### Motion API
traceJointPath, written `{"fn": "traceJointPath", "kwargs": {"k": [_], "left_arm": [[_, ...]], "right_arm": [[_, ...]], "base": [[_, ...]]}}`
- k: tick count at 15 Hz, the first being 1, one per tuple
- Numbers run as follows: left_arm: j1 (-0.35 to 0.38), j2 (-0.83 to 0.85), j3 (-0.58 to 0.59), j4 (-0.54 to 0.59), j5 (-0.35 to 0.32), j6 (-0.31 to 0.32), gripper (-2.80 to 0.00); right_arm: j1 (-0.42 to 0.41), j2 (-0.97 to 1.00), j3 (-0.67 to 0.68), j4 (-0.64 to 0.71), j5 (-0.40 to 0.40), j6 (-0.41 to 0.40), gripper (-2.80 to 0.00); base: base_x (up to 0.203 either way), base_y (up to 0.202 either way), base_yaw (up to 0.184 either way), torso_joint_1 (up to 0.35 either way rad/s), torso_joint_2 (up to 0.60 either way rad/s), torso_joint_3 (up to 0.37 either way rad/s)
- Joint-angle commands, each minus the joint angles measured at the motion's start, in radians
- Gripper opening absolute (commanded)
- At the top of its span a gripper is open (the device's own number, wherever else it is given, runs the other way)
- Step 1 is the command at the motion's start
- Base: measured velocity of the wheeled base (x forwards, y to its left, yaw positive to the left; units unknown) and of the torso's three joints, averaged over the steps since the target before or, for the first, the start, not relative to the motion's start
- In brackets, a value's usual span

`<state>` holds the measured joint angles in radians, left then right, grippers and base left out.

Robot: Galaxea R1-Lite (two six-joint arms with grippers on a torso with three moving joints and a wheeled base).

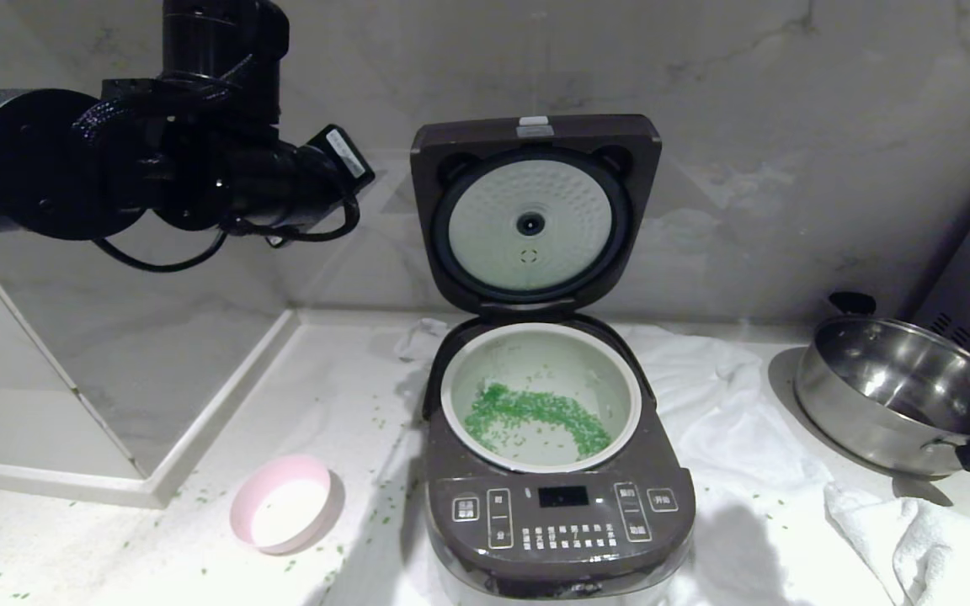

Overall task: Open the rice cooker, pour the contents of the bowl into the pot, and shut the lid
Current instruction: Close the rice cooker

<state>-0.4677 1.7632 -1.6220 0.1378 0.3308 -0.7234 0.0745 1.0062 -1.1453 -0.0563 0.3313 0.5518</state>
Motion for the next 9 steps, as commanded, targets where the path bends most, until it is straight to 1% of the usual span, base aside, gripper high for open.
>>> {"fn": "traceJointPath", "kwargs": {"k": [1, 2, 4, 6, 7, 9], "left_arm": [[0.022, -0.079, 0.106, -0.002, -0.058, 0.052, -2.8], [0.029, -0.086, 0.117, -0.003, -0.081, 0.071, -2.8], [0.044, -0.079, 0.11, -0.004, -0.082, 0.071, -2.8], [0.06, -0.083, 0.113, -0.003, -0.082, 0.071, -2.8], [0.068, -0.085, 0.116, -0.003, -0.084, 0.071, -2.8], [0.076, -0.087, 0.12, -0.003, -0.084, 0.071, -2.8]], "right_arm": [[-0.05, 0.307, -0.211, 0.0, 0.095, 0.057, -2.8], [-0.074, 0.387, -0.303, 0.021, 0.166, 0.102, -2.8], [-0.101, 0.521, -0.437, 0.056, 0.269, 0.178, -2.8], [-0.137, 0.628, -0.541, 0.08, 0.374, 0.215, -2.8], [-0.168, 0.669, -0.577, 0.086, 0.427, 0.23, -2.8], [-0.222, 0.761, -0.66, 0.092, 0.51, 0.27, -2.8]], "base": [[0.0, 0.0, 0.0, 0.0, 0.0, 0.0], [0.0, 0.0, 0.0, 0.0, 0.0, 0.0], [0.0, 0.0, 0.0, 0.0, 0.0, 0.0], [0.0, 0.0, 0.0, 0.0, 0.0, 0.0], [0.0, 0.0, 0.0, 0.0, 0.0, 0.0], [0.0, 0.0, 0.0, 0.0, 0.0, 0.0]]}}
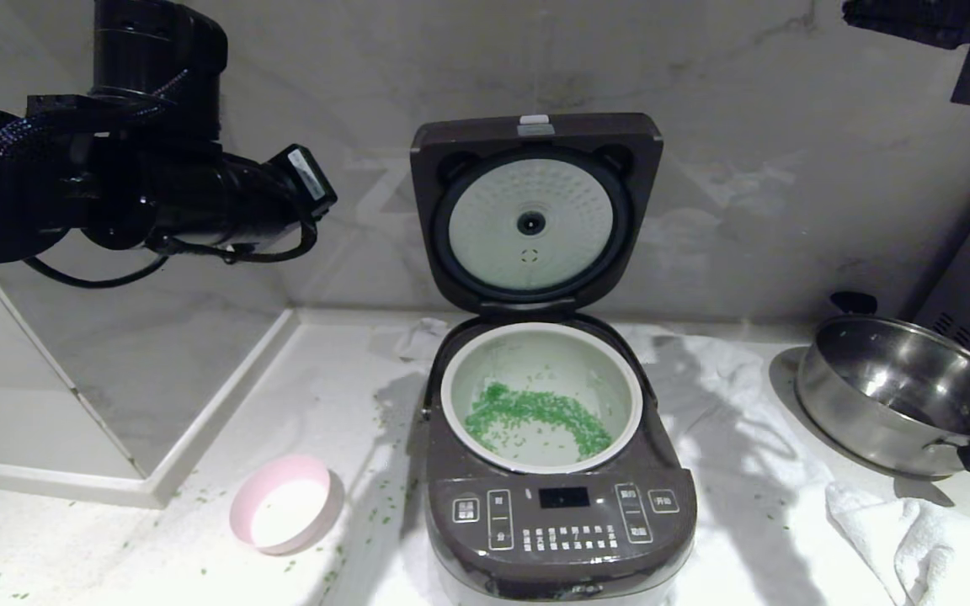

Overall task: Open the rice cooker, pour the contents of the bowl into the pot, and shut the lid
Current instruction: Close the rice cooker

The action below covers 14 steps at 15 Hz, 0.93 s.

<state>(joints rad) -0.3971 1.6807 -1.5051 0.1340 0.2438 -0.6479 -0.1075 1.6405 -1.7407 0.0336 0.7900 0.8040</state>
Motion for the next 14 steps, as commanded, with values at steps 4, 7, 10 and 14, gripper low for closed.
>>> {"fn": "traceJointPath", "kwargs": {"k": [4, 7, 10, 14], "left_arm": [[0.0, 0.005, 0.016, 0.001, 0.002, -0.006, -2.8], [-0.003, 0.01, 0.021, 0.001, 0.002, -0.006, -2.8], [0.0, 0.008, 0.033, 0.001, 0.003, -0.005, -2.8], [-0.002, -0.032, 0.053, 0.001, 0.005, -0.003, -2.8]], "right_arm": [[-0.083, 0.243, -0.118, 0.002, 0.168, 0.024, -2.8], [-0.036, 0.297, -0.114, 0.001, 0.204, -0.049, -2.8], [0.035, 0.35, -0.113, 0.0, 0.204, -0.14, -2.8], [0.065, 0.418, -0.165, -0.041, 0.203, -0.157, -2.8]], "base": [[0.0, 0.0, 0.0, 0.0, 0.0, 0.0], [0.0, 0.0, 0.0, 0.0, 0.0, 0.0], [0.0, 0.0, 0.0, 0.0, 0.0, 0.0], [0.0, 0.0, 0.0, 0.0, 0.0, 0.0]]}}
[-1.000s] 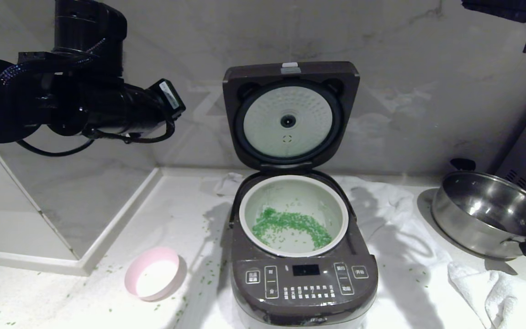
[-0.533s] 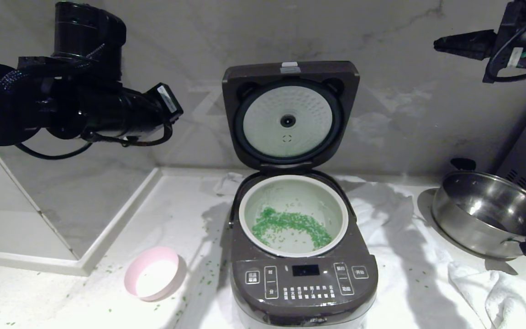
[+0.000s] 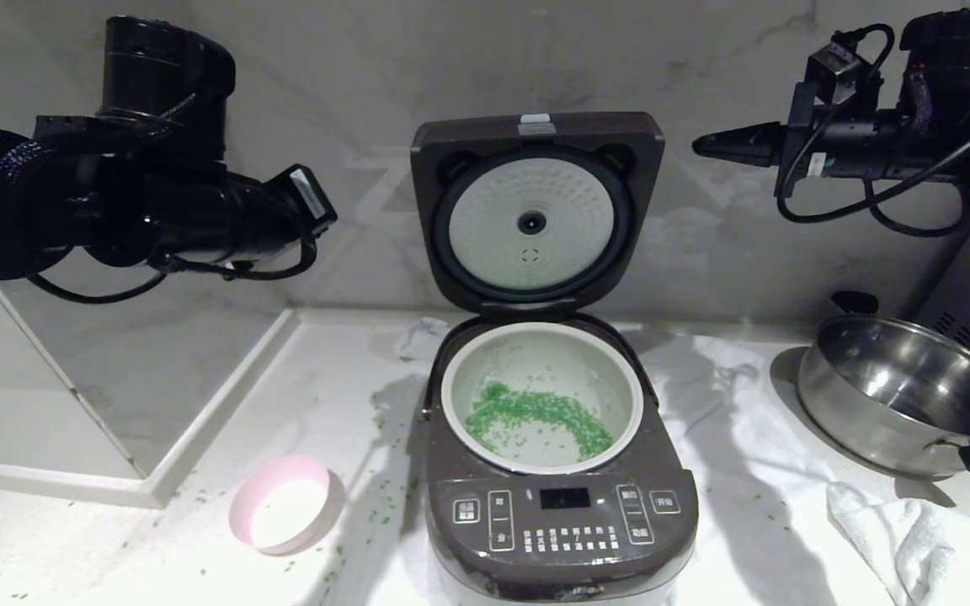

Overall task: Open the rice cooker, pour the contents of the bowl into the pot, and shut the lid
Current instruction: Close the rice cooker

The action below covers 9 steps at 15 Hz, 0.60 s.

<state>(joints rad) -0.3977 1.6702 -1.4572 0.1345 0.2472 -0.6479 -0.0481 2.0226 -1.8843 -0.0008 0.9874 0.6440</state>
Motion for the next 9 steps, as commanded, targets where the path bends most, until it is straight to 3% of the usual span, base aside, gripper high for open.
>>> {"fn": "traceJointPath", "kwargs": {"k": [1, 5, 9], "left_arm": [[-0.003, -0.026, 0.003, 0.001, 0.001, -0.001, -2.8], [-0.018, -0.029, 0.0, 0.001, 0.003, 0.004, -2.8], [-0.02, -0.043, 0.006, 0.001, 0.006, 0.001, -2.8]], "right_arm": [[0.007, 0.048, -0.04, -0.015, 0.007, 0.001, -2.8], [0.022, 0.093, -0.08, -0.126, 0.007, 0.005, -2.8], [0.076, 0.129, -0.079, -0.132, 0.007, 0.002, -2.8]], "base": [[0.0, 0.0, 0.0, 0.0, 0.0, 0.0], [0.0, 0.0, 0.0, 0.0, 0.0, 0.0], [0.0, 0.0, 0.0, 0.0, 0.0, 0.0]]}}
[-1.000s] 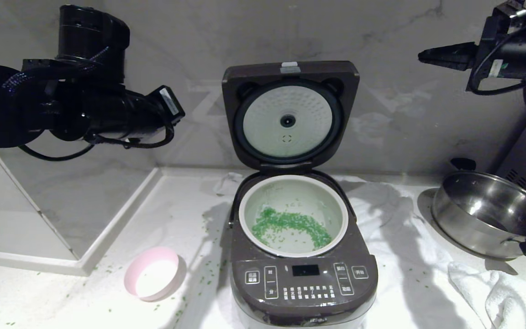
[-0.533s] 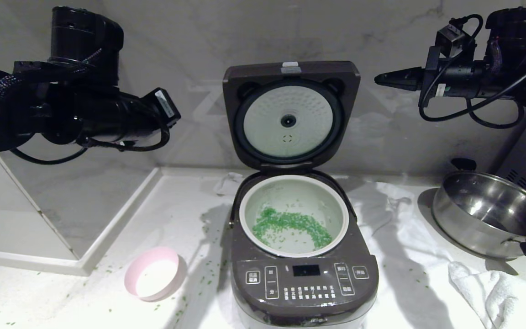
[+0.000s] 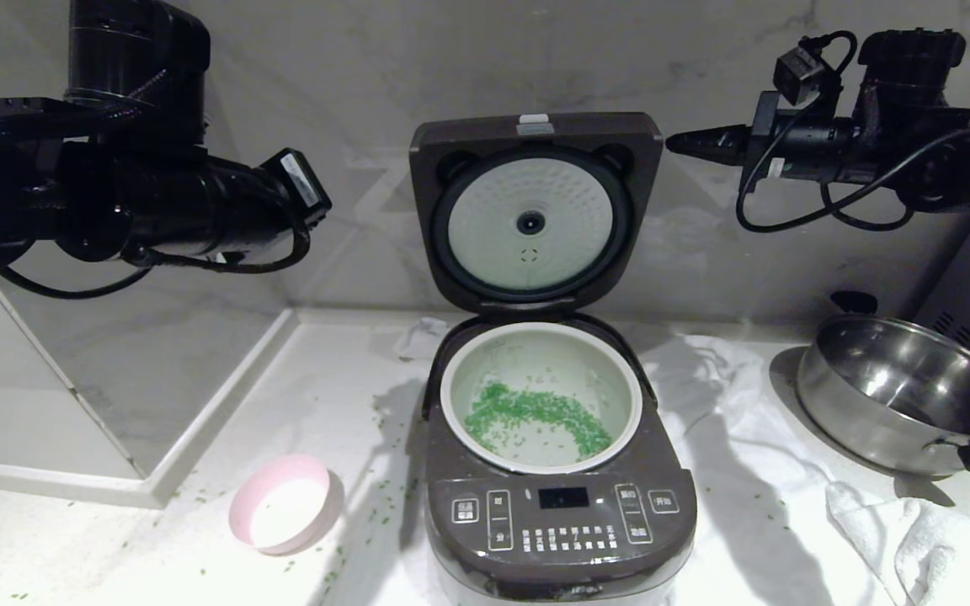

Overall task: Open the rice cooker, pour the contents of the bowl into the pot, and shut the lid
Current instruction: Close the rice cooker

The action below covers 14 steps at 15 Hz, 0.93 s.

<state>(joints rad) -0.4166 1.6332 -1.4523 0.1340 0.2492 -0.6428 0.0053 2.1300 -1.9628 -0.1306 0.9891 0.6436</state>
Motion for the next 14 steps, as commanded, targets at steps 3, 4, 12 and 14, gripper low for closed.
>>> {"fn": "traceJointPath", "kwargs": {"k": [3, 4, 12, 14], "left_arm": [[0.001, -0.021, 0.007, 0.001, 0.005, -0.003, -2.8], [0.003, -0.032, 0.02, 0.001, 0.005, -0.002, -2.8], [0.02, -0.068, 0.027, -0.001, 0.001, -0.003, -2.8], [0.005, -0.048, 0.002, -0.001, 0.0, -0.007, -2.8]], "right_arm": [[0.069, 0.044, -0.001, -0.024, 0.003, 0.002, -2.8], [0.084, 0.054, -0.003, -0.027, 0.002, 0.002, -2.8], [0.124, -0.021, 0.14, -0.04, 0.005, 0.002, -2.8], [0.137, -0.065, 0.274, -0.041, 0.004, -0.018, -2.8]], "base": [[0.0, 0.0, 0.0, 0.0, 0.0, 0.0], [0.0, 0.0, 0.0, 0.0, 0.0, 0.0], [0.0, 0.0, 0.0, 0.0, 0.0, 0.0], [0.0, 0.0, 0.0, 0.0, 0.0, 0.0]]}}
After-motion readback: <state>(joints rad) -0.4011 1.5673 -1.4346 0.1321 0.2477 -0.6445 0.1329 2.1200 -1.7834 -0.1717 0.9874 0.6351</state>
